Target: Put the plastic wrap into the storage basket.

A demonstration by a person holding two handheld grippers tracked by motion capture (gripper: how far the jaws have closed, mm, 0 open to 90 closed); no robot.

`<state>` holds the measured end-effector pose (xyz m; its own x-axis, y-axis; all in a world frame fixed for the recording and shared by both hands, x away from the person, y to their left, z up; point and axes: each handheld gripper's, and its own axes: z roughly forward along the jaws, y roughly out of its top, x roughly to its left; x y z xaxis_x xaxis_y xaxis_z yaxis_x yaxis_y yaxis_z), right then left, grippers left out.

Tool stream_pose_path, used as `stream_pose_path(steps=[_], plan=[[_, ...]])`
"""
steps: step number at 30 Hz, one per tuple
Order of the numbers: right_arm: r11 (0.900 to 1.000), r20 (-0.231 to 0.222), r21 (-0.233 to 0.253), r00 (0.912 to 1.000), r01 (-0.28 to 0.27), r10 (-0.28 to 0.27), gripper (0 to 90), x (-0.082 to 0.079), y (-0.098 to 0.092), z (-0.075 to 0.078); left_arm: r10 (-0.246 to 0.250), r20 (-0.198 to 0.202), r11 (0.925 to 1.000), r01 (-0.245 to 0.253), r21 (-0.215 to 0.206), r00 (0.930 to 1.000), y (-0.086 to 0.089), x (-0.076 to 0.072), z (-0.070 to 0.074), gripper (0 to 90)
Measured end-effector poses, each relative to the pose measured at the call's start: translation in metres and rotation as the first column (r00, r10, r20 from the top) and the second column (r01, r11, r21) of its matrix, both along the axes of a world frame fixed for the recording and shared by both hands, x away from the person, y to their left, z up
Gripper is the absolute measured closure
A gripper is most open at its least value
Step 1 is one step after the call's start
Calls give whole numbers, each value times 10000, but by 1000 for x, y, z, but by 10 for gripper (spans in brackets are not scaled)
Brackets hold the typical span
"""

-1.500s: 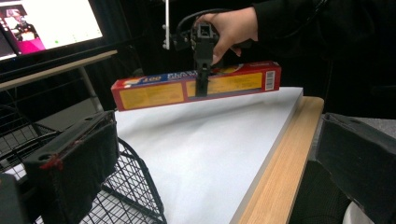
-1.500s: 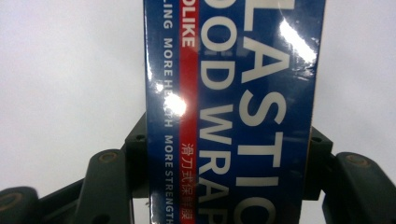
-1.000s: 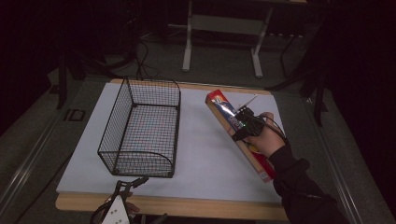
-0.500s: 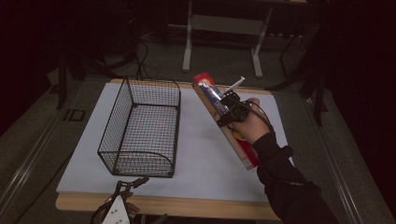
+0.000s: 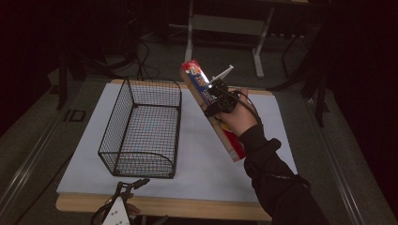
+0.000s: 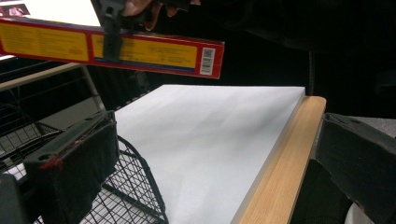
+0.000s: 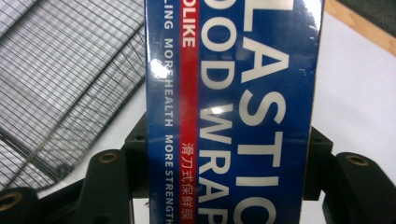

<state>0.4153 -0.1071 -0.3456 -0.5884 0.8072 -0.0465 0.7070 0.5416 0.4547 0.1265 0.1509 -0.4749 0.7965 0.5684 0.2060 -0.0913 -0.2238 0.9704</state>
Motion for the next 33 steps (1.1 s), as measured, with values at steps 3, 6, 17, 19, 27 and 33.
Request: stream_pose_path(steps=[3,6,17,19,27,33], plan=[[9999,88,75,9999,-77,77,402,0,8,5,-1,5,10000,1,46,10000,0,0,0,1],[9999,199,31,9997,-168,167,402,-1,17,8,-37,14,10000,37,79,10000,-1,0,0,1],[9984,478,195,9975,-535,525,402,-3,53,26,-76,8,10000,76,16,10000,0,-1,0,1],[9980,505,241,9971,-576,563,402,-3,60,27,-69,11,10000,69,3,10000,0,-1,0,1],[9951,599,353,9942,-920,897,402,-4,90,30,-125,18,9999,125,12,9999,1,-2,1,1],[9941,612,497,9938,-961,930,402,-2,107,29,-172,63,9998,172,-61,9998,-1,-4,1,1]])
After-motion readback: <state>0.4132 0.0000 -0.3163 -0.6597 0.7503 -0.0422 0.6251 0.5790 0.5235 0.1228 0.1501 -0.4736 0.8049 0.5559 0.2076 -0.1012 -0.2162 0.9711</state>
